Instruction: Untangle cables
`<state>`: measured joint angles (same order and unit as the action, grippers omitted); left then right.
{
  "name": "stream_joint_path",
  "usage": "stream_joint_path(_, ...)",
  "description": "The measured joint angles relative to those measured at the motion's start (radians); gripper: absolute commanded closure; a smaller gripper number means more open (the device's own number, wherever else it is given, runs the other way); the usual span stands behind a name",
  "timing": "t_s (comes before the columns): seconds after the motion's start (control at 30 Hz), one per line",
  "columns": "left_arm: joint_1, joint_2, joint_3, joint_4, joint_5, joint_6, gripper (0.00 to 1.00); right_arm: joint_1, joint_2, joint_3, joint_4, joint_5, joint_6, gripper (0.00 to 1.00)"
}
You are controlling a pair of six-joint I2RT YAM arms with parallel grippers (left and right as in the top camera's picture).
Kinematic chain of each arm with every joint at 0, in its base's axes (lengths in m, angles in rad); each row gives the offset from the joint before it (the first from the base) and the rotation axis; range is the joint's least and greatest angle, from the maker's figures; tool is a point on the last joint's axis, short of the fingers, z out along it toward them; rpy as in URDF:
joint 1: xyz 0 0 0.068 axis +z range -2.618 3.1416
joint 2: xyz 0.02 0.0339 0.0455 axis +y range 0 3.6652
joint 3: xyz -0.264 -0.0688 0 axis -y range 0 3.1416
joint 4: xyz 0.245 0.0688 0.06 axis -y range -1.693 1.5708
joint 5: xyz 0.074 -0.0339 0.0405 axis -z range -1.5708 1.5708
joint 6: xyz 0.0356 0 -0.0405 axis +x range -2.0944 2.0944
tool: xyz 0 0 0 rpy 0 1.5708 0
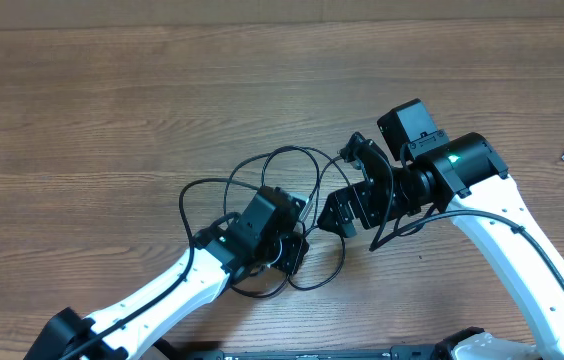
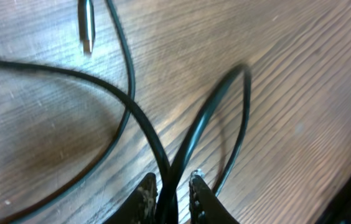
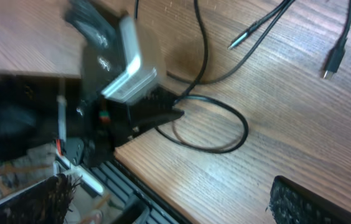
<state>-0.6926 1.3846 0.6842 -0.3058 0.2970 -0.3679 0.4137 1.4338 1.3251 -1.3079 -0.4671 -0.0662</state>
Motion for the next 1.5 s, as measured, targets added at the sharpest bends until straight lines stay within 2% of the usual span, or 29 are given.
stream_joint_path(0.27,0.040,-0.050,0.141,-0.235,-0.013,0.000,0.77,0.000,0.000,0.000,-0.001,0.002,-0.069,0.00)
stream_joint_path(0.47,0.040,-0.063,0.188,-0.290,-0.025,0.029,0.72,0.000,0.000,0.000,0.000,0.003,-0.078,0.00)
stream_joint_path(0.93,0.038,-0.063,-0.010,-0.167,-0.068,0.031,0.66,0.000,0.000,0.000,0.017,-0.007,-0.084,0.00)
stream_joint_path(1.27,0.024,-0.063,-0.018,-0.067,0.035,0.074,0.62,0.000,0.000,0.000,0.025,-0.020,-0.085,0.00)
stream_joint_path(1.5,-0.007,-0.063,-0.020,-0.061,0.058,0.093,0.63,0.000,0.000,0.000,0.023,-0.024,-0.085,0.00)
